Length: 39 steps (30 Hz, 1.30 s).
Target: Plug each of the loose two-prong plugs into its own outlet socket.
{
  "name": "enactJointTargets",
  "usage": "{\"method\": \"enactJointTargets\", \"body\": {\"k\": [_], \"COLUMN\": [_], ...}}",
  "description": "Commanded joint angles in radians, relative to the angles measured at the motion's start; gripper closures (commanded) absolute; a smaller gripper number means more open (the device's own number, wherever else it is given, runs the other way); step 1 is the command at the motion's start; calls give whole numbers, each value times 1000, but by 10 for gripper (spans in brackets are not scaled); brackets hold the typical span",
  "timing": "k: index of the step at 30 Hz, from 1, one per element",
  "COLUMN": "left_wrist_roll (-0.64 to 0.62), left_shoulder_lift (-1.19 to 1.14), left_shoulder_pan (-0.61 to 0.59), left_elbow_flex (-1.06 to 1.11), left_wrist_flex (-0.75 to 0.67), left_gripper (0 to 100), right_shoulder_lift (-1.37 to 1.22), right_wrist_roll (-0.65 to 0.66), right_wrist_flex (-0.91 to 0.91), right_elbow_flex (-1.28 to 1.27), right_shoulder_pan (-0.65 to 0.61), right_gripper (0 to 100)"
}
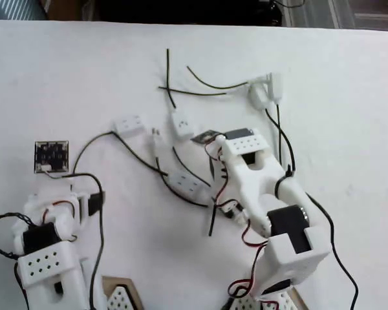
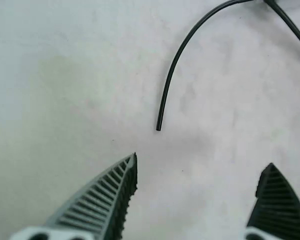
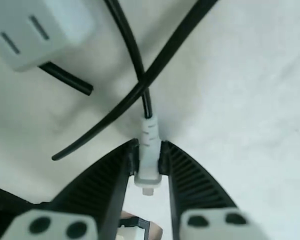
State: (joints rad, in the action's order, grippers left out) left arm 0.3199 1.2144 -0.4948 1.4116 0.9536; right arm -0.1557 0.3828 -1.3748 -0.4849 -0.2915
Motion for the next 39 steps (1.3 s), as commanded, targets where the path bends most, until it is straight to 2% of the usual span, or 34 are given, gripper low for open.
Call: {"method": "enactJointTargets", "body": {"k": [1, 6, 13, 22, 27, 32, 39], "left_wrist_roll": [6, 6, 6, 0, -29, -146, -284], "left_shoulder_lift": [19, 19, 19, 19, 21, 21, 21], "left_shoulder_pan": [-5, -5, -5, 16, 114, 157, 341], "left_elbow_flex": [-3, -3, -3, -11, -61, -207, -336], "left_wrist_flex": [-18, -18, -18, -18, -11, -6, 66], "left_gripper": [631, 631, 631, 631, 631, 631, 631], "right_shoulder_lift": [7, 58, 389, 763, 888, 969, 1030], "right_wrist_roll": [2, 57, 63, 55, -18, -103, -284], "right_wrist_flex": [-12, -108, -309, -323, -278, -225, 74], "right_elbow_flex": [37, 63, 183, 199, 198, 127, -132], "right_shoulder_pan": [13, 16, 68, 73, 64, -59, -234], "right_gripper": [977, 981, 981, 981, 981, 981, 981]}}
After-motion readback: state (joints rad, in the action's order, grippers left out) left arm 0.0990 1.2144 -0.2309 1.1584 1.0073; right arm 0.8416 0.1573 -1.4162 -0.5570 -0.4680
